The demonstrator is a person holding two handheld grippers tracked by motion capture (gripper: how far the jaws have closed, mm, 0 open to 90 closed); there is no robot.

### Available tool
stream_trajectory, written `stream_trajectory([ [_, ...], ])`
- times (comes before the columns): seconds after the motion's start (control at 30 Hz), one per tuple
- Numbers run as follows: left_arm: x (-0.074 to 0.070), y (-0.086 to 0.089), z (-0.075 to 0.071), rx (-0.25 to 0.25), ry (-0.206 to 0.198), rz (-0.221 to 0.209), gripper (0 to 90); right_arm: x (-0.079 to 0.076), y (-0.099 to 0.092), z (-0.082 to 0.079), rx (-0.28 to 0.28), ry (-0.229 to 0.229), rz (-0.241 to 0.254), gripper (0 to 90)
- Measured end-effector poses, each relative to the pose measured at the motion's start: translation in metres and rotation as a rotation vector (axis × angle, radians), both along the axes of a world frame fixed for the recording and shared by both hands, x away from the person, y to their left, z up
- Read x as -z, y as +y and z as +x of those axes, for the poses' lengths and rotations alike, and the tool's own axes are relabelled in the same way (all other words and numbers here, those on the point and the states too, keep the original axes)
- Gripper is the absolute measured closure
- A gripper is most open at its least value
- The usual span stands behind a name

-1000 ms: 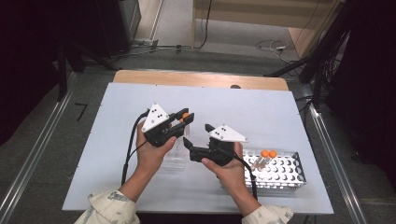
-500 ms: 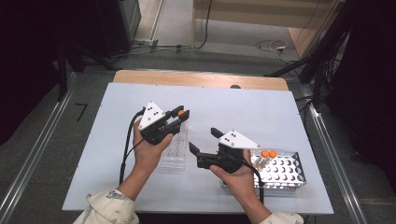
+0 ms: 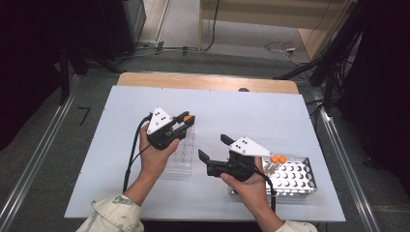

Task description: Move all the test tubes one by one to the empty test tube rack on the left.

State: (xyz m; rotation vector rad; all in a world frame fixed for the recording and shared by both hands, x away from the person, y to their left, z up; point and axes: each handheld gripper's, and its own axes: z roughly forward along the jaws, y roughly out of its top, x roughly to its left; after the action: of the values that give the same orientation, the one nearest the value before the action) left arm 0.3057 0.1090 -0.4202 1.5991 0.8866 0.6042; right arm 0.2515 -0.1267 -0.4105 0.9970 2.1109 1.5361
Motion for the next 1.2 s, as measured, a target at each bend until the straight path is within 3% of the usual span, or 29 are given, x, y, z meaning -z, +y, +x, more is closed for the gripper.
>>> stream_trajectory([
  [0.4,0.015,-0.003,0.001,-0.012,0.023,0.045,70.7,0.001,-0.004,-0.001,0.003,0.006,0.001,11.5],
  [0.9,0.016,-0.006,-0.002,-0.025,0.010,0.094,69.6,0.002,-0.003,-0.001,-0.001,0.013,-0.001,11.5],
  [1.2,0.016,-0.006,-0.002,-0.023,0.019,0.098,59.6,0.003,-0.004,0.000,-0.001,0.016,-0.004,11.5],
])
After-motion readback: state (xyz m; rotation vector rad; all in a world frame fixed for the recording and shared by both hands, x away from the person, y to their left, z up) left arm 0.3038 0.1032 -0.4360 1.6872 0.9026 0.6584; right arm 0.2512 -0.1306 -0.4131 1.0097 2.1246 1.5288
